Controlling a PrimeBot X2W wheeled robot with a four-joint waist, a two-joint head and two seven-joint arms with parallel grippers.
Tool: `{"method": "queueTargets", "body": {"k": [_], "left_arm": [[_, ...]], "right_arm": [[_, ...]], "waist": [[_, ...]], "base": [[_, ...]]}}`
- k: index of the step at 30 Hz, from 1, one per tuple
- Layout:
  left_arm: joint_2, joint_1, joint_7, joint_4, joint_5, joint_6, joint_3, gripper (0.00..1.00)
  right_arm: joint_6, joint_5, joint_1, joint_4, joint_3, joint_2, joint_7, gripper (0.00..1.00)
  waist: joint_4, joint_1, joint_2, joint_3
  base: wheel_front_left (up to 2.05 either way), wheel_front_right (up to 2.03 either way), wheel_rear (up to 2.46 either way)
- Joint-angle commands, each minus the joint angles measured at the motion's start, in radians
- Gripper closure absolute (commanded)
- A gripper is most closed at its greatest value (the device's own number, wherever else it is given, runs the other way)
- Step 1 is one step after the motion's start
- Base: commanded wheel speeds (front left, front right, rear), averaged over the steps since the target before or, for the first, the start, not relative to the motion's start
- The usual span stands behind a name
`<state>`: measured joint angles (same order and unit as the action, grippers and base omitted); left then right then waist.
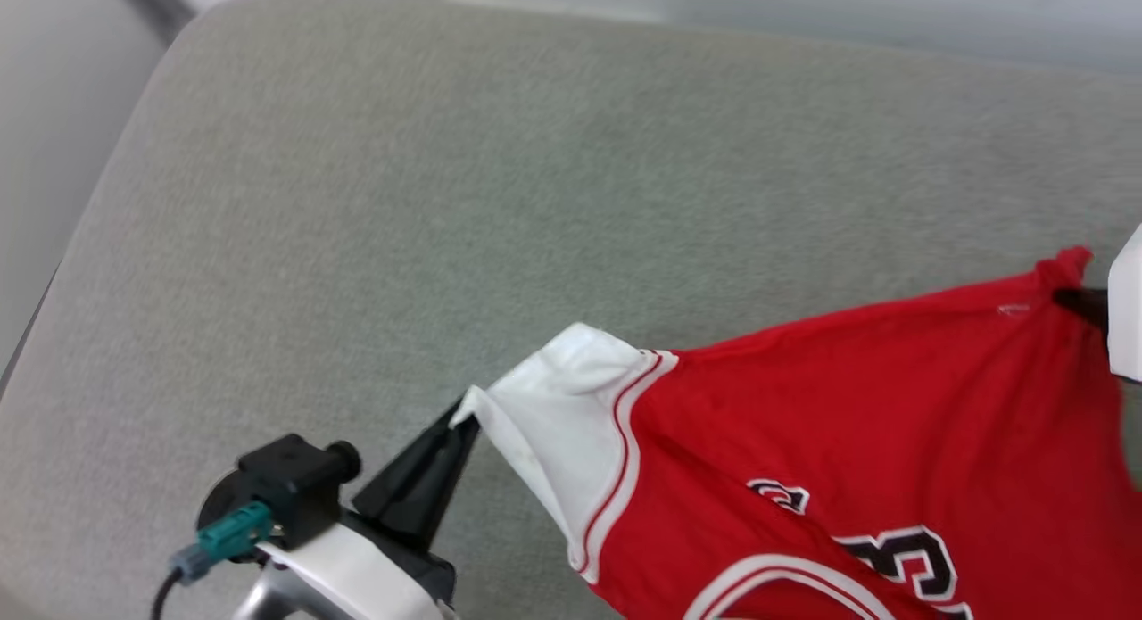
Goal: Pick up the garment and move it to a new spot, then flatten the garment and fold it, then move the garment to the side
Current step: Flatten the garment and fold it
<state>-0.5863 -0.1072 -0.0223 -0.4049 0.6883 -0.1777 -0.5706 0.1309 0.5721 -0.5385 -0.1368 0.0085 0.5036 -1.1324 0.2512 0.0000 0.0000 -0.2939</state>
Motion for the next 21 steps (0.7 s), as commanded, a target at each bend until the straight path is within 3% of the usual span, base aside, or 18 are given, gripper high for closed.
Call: {"method": "queueTargets", "body": {"k": [1,12,21], "left_arm": [[-0.012,0.011,0.000,-0.011,0.002,-0.009,0.014,1.00],[-0.117,0.029,-0.002,-0.131,0.021,-0.068,0.150,1.00],[-0.187,-0.003,-0.001,-0.209,0.047,-0.088,0.274,1.00]], "right_arm": [[0.000,0.013,-0.002,0.013,-0.006,-0.004,0.018,1.00],[0.000,0.095,-0.043,0.177,-0.017,-0.009,0.109,1.00],[0.000,0.138,-0.062,0.303,-0.022,-0.028,0.161,1.00]], "waist": [[-0.057,0.0000,0.0000,0.060],[-0.179,0.0000,0.0000,0.162],[-0.238,0.0000,0.0000,0.207]], "base": [[0.00,0.00,0.00],[0.00,0.00,0.00],[0.00,0.00,0.00]]}}
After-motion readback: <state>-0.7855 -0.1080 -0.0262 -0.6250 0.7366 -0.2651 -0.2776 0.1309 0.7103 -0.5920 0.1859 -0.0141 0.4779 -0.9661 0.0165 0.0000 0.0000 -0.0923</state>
